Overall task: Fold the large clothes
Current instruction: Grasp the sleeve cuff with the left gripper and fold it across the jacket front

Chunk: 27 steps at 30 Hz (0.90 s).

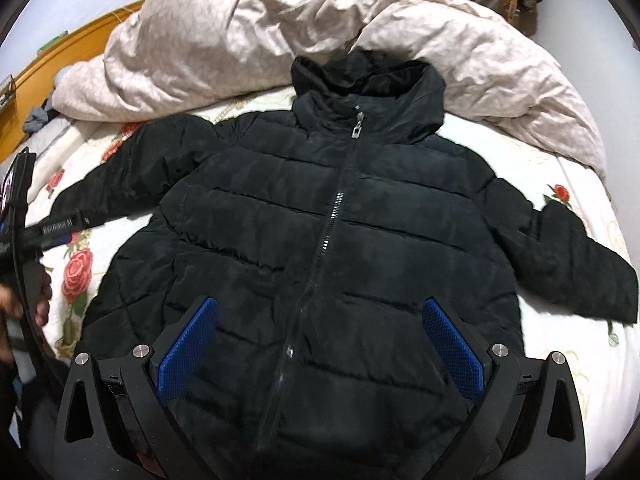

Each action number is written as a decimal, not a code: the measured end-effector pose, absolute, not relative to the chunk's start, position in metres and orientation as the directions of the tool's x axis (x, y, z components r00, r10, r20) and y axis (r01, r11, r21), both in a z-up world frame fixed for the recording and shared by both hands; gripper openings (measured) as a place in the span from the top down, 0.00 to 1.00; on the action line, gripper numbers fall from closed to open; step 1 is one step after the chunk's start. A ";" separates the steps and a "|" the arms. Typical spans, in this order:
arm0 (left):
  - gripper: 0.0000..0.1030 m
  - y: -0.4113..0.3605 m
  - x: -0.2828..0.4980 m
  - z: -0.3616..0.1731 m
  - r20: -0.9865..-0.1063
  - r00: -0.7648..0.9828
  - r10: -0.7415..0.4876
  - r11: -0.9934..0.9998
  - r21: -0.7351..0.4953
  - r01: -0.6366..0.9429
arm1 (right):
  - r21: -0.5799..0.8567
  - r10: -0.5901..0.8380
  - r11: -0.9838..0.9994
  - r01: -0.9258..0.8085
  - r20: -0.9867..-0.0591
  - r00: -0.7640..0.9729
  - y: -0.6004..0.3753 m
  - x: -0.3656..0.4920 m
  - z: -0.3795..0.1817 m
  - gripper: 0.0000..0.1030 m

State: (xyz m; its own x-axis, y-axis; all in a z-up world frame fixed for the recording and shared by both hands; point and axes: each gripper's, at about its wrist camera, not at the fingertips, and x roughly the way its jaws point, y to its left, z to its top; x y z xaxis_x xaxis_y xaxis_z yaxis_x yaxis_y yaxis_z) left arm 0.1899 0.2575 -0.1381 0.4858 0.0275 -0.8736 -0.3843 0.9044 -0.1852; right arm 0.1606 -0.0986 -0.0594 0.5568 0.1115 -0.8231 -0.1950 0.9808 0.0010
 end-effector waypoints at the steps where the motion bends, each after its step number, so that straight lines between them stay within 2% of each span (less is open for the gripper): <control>1: 0.06 0.269 0.193 -0.144 -0.871 0.490 0.038 0.891 -0.193 -0.412 | 0.000 0.111 0.980 -0.197 -0.827 0.552 -0.096 0.165 -0.063 0.01; 6: 0.10 0.315 0.204 -0.173 -0.880 0.468 0.081 0.819 -0.209 -0.535 | -0.013 0.100 0.978 -0.208 -0.847 0.522 -0.089 0.184 -0.085 0.01; 10: 0.18 0.344 0.212 -0.192 -0.878 0.465 0.115 0.761 -0.222 -0.609 | -0.025 0.085 0.978 -0.208 -0.861 0.501 -0.088 0.194 -0.097 0.01; 12: 0.25 0.352 0.216 -0.194 -0.868 0.472 0.154 0.756 -0.204 -0.622 | -0.028 0.076 0.979 -0.202 -0.868 0.491 -0.090 0.196 -0.103 0.01; 14: 0.44 0.354 0.220 -0.194 -0.858 0.475 0.193 0.764 -0.173 -0.622 | -0.031 0.068 0.980 -0.195 -0.874 0.482 -0.094 0.199 -0.108 0.01; 15: 0.48 0.356 0.223 -0.194 -0.854 0.482 0.197 0.768 -0.171 -0.617 | -0.032 0.063 0.982 -0.188 -0.876 0.479 -0.097 0.199 -0.110 0.01; 17: 0.72 0.355 0.228 -0.189 -0.847 0.490 0.207 0.787 -0.154 -0.598 | -0.033 0.057 0.983 -0.179 -0.878 0.476 -0.101 0.199 -0.112 0.01; 19: 0.83 0.350 0.234 -0.177 -0.837 0.502 0.219 0.808 -0.133 -0.574 | -0.034 0.049 0.985 -0.166 -0.881 0.470 -0.106 0.198 -0.115 0.01; 22: 0.87 0.342 0.235 -0.148 -0.805 0.547 0.231 0.836 -0.123 -0.535 | -0.027 0.046 0.988 -0.149 -0.882 0.469 -0.115 0.195 -0.116 0.01; 27: 0.88 0.319 0.236 -0.080 -0.723 0.654 0.223 0.883 -0.134 -0.449 | -0.014 0.044 0.993 -0.118 -0.878 0.476 -0.131 0.182 -0.109 0.04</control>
State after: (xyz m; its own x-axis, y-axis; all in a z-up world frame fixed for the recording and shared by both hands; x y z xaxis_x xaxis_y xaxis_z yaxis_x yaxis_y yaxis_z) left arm 0.2355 0.3189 -0.0799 0.6536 0.2226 -0.7234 -0.4490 0.8834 -0.1339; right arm 0.1822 -0.1313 -0.1091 0.4759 0.0443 -0.8784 -0.1175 0.9930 -0.0136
